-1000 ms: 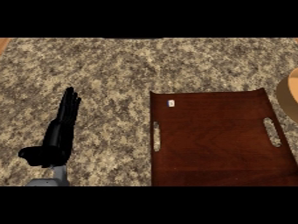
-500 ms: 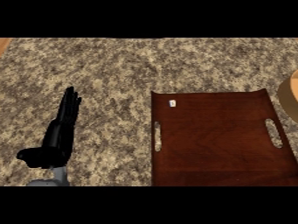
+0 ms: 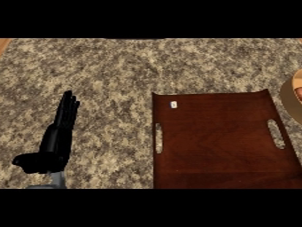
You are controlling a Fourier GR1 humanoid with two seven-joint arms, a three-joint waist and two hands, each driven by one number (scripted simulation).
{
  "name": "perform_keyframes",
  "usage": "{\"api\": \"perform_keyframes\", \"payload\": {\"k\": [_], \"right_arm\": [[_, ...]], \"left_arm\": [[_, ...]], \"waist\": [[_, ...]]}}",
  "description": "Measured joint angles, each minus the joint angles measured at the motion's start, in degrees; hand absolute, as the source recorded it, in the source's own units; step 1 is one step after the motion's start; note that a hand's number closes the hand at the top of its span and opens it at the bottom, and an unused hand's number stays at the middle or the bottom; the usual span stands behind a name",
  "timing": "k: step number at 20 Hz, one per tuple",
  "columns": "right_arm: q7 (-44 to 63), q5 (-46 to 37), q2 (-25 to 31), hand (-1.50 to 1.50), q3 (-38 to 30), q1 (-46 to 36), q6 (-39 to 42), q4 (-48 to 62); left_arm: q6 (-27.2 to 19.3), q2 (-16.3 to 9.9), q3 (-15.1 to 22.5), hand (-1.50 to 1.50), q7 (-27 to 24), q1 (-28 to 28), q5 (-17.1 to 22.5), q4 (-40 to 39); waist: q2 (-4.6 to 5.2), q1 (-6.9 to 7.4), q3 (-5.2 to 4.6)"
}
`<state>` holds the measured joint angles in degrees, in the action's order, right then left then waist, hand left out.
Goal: Pick the sweet potato from the tray and place it in the pot
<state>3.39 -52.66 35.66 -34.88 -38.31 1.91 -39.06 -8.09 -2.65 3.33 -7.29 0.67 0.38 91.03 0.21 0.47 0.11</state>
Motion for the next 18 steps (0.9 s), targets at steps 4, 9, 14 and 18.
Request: {"api": "perform_keyframes", "payload": {"k": [4,9,14,18], "right_arm": [[-5.57,8.52,-1.25,-1.5,-7.21,-1.65,-3.59,-1.04],[-8.99,17.27,0.83,-1.5,-14.76,-2.93,-4.34,0.9],[-13.11,23.21,5.59,-1.5,-19.36,-0.68,-3.52,5.11],[-18.06,27.08,9.55,-1.5,-21.81,1.68,-2.65,9.05]], "left_arm": [[-0.39,0.29,0.05,0.0,0.05,0.1,-0.19,0.06],[-0.51,0.24,-0.17,0.0,0.52,-0.57,-0.25,0.14],[0.22,-0.02,-0.59,0.0,0.02,-0.09,0.24,-0.11],[0.47,-0.65,-1.28,0.0,1.67,-1.7,0.43,-0.18]], "waist": [[-0.13,-0.31,0.05],[-0.05,-0.16,0.02],[-0.01,-0.06,-0.02],[0.04,0.01,-0.02]]}}
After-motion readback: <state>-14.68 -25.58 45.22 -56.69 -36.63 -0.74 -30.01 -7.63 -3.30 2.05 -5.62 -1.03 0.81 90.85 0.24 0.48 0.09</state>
